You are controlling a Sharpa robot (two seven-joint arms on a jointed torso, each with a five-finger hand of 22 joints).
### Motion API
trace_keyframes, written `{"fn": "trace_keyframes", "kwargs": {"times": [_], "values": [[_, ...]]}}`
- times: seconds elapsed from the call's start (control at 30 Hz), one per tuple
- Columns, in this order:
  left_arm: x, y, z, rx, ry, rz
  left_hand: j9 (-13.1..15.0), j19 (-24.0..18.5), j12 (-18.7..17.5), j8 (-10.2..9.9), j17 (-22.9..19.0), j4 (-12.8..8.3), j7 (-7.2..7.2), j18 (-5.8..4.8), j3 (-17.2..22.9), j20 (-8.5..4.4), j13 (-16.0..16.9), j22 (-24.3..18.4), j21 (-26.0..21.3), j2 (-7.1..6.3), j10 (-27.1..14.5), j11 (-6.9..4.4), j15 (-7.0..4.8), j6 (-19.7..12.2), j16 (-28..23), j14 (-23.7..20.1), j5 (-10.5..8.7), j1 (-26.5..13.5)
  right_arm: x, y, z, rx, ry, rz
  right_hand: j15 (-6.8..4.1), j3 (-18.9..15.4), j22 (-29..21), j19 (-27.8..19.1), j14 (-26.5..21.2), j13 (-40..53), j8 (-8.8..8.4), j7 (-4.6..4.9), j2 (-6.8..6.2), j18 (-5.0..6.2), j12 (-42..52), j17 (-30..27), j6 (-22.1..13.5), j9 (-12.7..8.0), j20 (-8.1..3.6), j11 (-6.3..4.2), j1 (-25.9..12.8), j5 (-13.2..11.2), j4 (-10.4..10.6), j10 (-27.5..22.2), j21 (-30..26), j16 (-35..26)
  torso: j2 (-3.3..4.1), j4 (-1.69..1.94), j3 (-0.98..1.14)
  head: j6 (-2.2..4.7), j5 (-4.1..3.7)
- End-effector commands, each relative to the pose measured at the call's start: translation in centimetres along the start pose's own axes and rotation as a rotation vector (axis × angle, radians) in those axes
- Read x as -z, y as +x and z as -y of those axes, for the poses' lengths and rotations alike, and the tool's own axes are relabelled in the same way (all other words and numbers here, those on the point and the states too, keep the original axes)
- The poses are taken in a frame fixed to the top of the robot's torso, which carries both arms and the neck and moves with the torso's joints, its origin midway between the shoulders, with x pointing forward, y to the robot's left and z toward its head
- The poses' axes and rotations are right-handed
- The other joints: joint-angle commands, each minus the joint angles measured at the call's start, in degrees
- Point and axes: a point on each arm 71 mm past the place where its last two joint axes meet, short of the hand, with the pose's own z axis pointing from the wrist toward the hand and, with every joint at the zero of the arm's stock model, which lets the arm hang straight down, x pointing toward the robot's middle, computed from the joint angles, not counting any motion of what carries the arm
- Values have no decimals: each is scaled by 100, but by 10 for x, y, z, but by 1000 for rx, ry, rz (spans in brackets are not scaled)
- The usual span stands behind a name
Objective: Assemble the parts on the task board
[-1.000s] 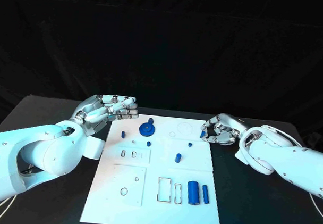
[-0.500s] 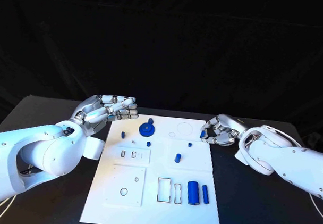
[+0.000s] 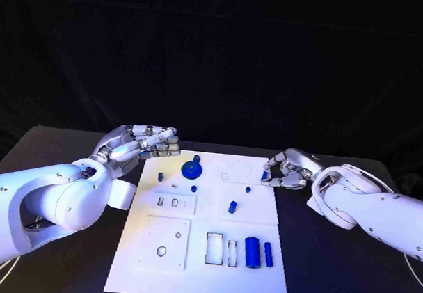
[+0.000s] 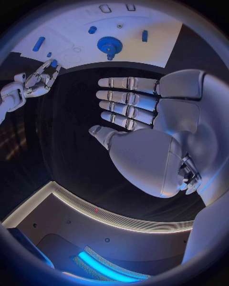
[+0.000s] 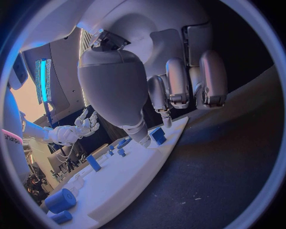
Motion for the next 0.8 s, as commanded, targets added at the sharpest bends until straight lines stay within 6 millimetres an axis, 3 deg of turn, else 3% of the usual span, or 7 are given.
{"fn": "trace_keyframes", "kwargs": {"times": [0.03, 0.4, 0.8], "values": [[0, 2, 1, 10, 5, -21, -4, 0, -12, -27, -9, -35, 43, 39, 11, 3, -4, -9, -24, 69, -3, 26, 26, 8, -26, 0, 28, 9, 0, 0, 0, 18, 14, 17, 22, -55, 1108, 385, 592, 719, 50, -46, 62, 33, 29, 1485, 77, 33, 44, 7, -20, -22, 12, 10, 50, 27, 0, 0, -4, -8, -7], [0, 2, 1, 11, 3, -23, -4, 0, -12, -27, -9, -35, 43, 39, 11, 3, -4, -9, -24, 69, -3, 26, 26, 8, -26, 0, 28, 9, -1, 3, -1, 24, 19, 19, -70, -148, 1174, 421, 598, 769, 374, -175, 208, 16, 94, 1506, 403, 175, -33, -106, 52, -5, 31, 75, 104, 41, 3, 3, -2, -14, -4], [0, 2, 1, 11, 1, -23, -4, 0, -12, -27, -9, -35, 43, 39, 11, 3, -4, -9, -24, 69, -3, 26, 26, 8, -26, 0, 28, 9, -2, 5, -3, 24, 22, 20, -92, -150, 1191, 429, 598, 779, 434, -196, 251, 11, 106, 1506, 415, 202, -55, -128, 86, 48, 23, 90, 117, 42, -1, 3, -1, -23, 9]]}}
